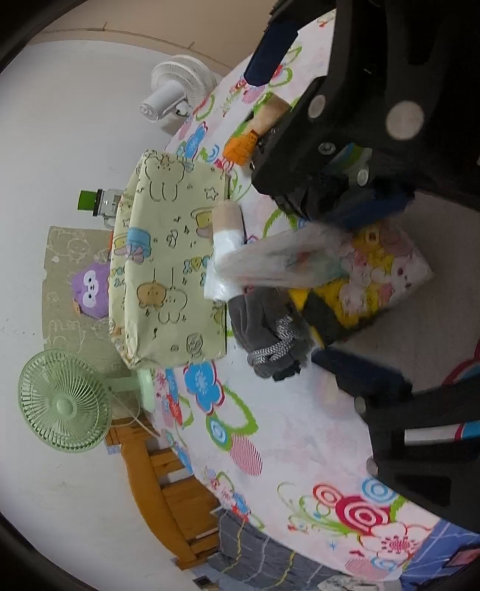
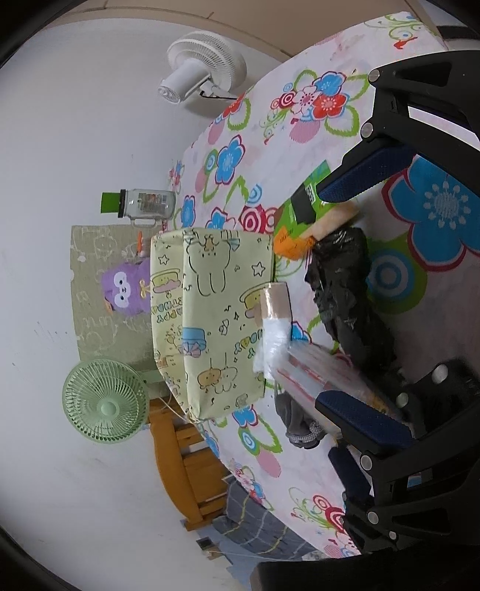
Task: Organize soft objects
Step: 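Reach the right tool to the black plastic bag and grasp it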
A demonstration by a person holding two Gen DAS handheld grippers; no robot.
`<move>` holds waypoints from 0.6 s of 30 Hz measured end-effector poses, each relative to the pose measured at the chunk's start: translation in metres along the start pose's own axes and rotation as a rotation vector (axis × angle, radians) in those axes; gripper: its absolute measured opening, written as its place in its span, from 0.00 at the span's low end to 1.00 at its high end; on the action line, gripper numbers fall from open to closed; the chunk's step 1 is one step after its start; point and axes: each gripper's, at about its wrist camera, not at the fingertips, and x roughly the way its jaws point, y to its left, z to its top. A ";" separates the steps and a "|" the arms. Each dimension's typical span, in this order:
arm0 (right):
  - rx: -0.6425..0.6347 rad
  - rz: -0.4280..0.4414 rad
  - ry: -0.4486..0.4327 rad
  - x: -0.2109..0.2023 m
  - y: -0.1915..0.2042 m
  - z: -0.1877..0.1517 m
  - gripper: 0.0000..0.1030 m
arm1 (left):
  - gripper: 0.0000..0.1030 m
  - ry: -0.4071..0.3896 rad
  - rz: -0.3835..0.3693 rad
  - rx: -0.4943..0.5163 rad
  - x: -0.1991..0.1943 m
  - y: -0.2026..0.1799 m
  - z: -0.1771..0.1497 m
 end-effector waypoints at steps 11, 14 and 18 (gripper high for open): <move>-0.011 0.032 0.008 0.006 0.024 0.009 0.99 | 0.45 -0.004 -0.068 -0.023 -0.004 0.019 0.000; -0.011 0.036 0.016 0.008 0.027 0.010 0.98 | 0.45 -0.002 -0.078 -0.032 -0.004 0.021 0.000; -0.007 -0.002 0.040 0.012 0.026 0.009 0.92 | 0.45 -0.007 -0.065 -0.025 -0.004 0.018 -0.001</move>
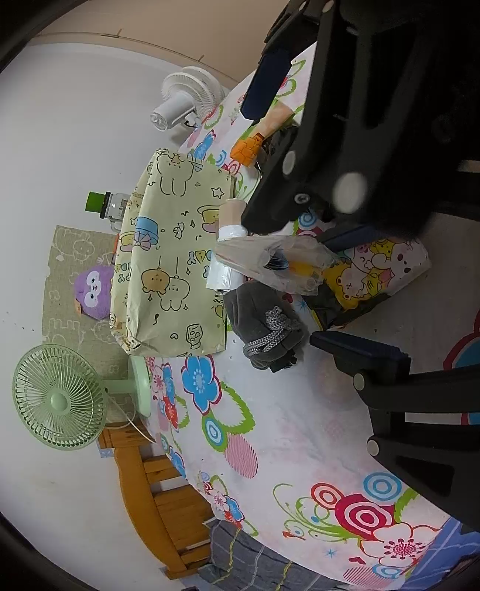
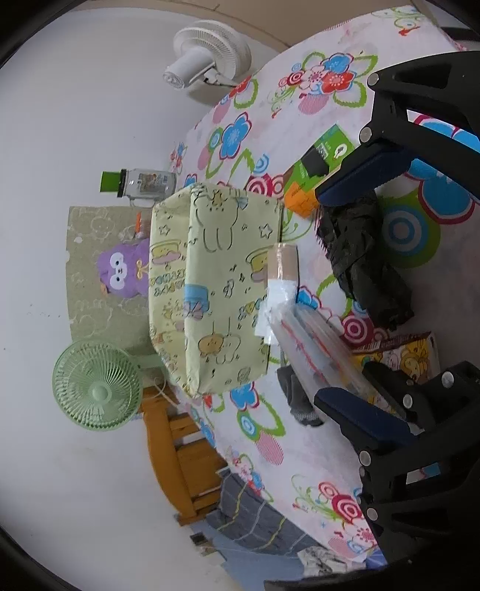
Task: Organize soft objects
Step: 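Reach the right tool to the black plastic bag and grasp it, then grasp the yellow cartoon snack bag with the left tool while the right tool lifts the black bag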
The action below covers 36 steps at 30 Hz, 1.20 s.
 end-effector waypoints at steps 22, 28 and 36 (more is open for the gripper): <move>0.038 0.023 0.091 0.012 -0.010 -0.012 0.34 | 0.32 0.001 0.055 0.040 -0.002 -0.018 0.001; 0.052 0.025 0.067 -0.001 -0.016 -0.012 0.33 | 0.27 -0.019 0.044 0.046 -0.011 -0.026 0.001; 0.056 0.034 0.035 -0.018 -0.019 -0.014 0.33 | 0.31 -0.031 0.040 0.040 -0.021 -0.029 0.000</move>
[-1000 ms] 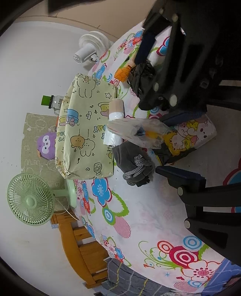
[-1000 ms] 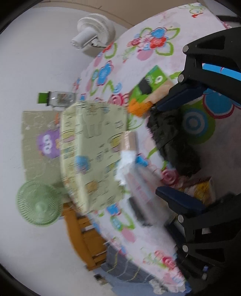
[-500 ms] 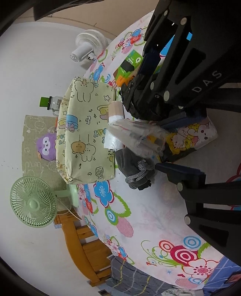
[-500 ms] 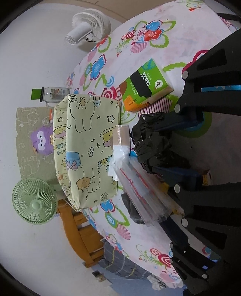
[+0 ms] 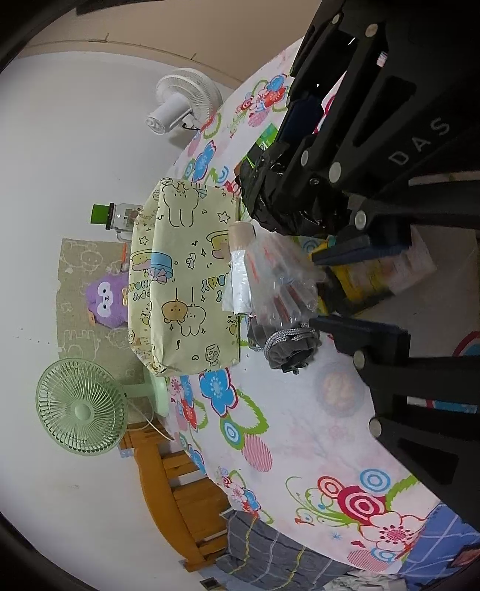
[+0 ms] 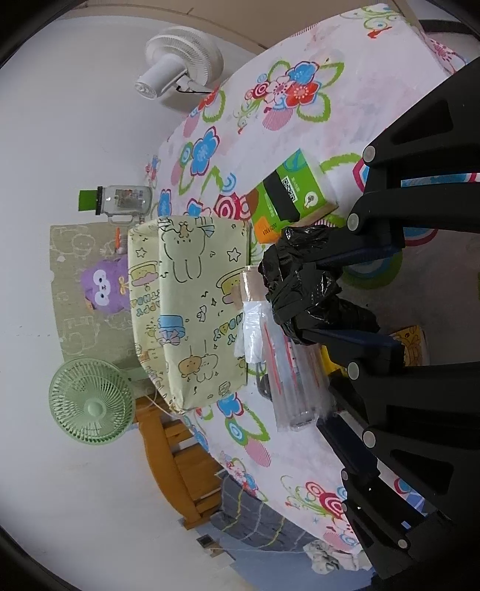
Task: Organize soft objects
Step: 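Grasp the yellow cartoon snack bag with the left tool while the right tool lifts the black bag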
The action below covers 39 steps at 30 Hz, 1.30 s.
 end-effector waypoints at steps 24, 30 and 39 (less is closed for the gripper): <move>0.010 -0.048 0.039 0.004 -0.015 -0.014 0.33 | 0.69 0.079 -0.027 0.004 0.024 -0.012 -0.017; 0.007 -0.039 0.050 0.007 -0.013 -0.015 0.33 | 0.49 0.081 -0.029 -0.008 0.023 -0.010 -0.016; 0.012 -0.035 0.011 -0.009 -0.012 -0.009 0.33 | 0.47 0.023 -0.036 0.002 0.000 -0.015 -0.008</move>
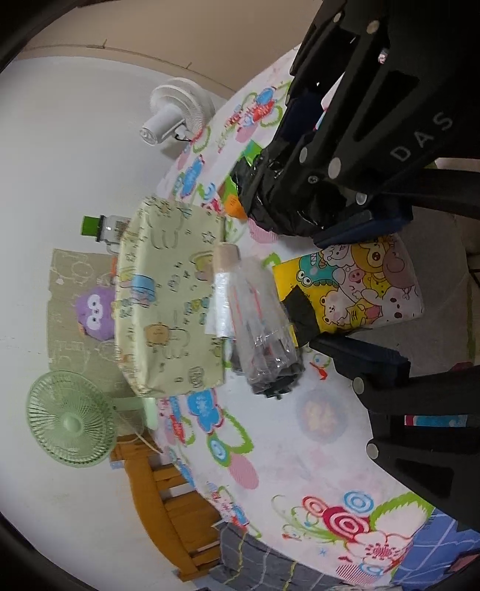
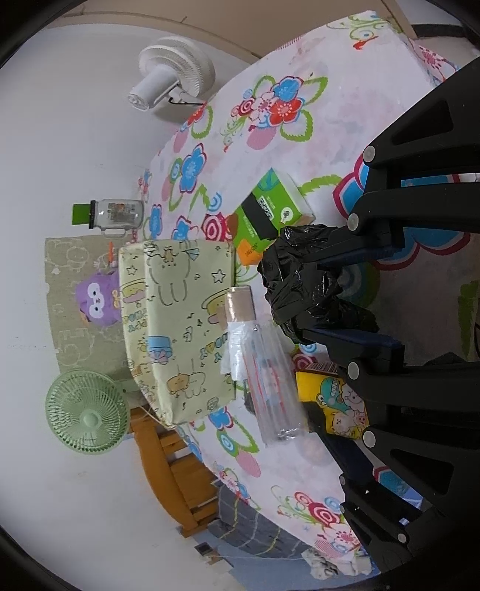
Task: Organize soft objects
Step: 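Grasp the yellow cartoon snack bag with the left tool while the right tool lifts the black bag, then lower the yellow snack bag and black bag into the box and open both tools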
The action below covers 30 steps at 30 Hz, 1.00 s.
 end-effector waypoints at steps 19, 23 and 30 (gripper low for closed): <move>0.007 -0.009 -0.133 -0.059 -0.004 0.040 0.33 | 0.47 -0.123 -0.008 0.039 -0.051 -0.016 0.040; 0.009 -0.013 -0.159 -0.069 -0.004 0.053 0.33 | 0.47 -0.149 -0.012 0.048 -0.060 -0.018 0.055; 0.002 -0.010 -0.198 -0.086 -0.003 0.074 0.33 | 0.47 -0.185 -0.019 0.065 -0.075 -0.020 0.074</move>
